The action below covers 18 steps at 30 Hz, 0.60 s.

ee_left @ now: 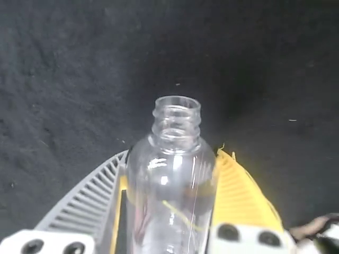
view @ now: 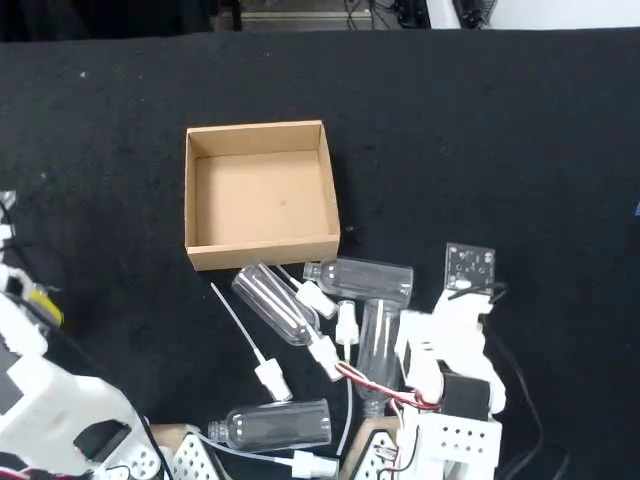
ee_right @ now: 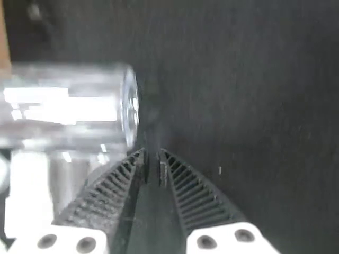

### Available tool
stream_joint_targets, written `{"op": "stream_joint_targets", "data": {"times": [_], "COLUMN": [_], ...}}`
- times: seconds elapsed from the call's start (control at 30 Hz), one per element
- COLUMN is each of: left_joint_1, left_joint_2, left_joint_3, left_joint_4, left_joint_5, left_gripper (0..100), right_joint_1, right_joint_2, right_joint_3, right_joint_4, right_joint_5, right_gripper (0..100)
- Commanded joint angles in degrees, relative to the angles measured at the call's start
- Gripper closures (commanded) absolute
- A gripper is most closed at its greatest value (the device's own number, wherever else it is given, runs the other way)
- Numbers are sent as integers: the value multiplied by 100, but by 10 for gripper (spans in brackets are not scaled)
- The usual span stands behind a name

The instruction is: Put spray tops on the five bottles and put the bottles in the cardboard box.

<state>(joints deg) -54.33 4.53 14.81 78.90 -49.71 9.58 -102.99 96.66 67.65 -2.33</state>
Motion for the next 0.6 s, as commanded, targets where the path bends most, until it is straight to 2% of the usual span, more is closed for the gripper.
{"op": "stream_joint_targets", "data": {"times": [0.0, 0.1, 0.2, 0.27, 0.33, 0.57], "left_joint_1": [444, 681, 831, 919, 1024, 1710], "left_joint_2": [-545, -800, -1196, -1538, -1960, -3033], "left_joint_3": [-716, -620, -365, -101, 303, 2132], "left_joint_4": [932, 967, 949, 888, 589, -1187], "left_joint_5": [457, 1029, 1415, 1556, 1758, 2945], "left_gripper": [909, 910, 929, 959, 970, 970], "right_joint_1": [105, 220, 765, 1090, 1152, 1108], "right_joint_2": [-558, -549, -549, -549, -541, -435], "right_joint_3": [-31, -31, -40, -57, -215, -2000], "right_joint_4": [-1116, -1873, -2453, -2752, -2699, -1301], "right_joint_5": [35, 404, 1767, 2374, 2444, 2488], "right_gripper": [986, 985, 985, 986, 986, 986]}}
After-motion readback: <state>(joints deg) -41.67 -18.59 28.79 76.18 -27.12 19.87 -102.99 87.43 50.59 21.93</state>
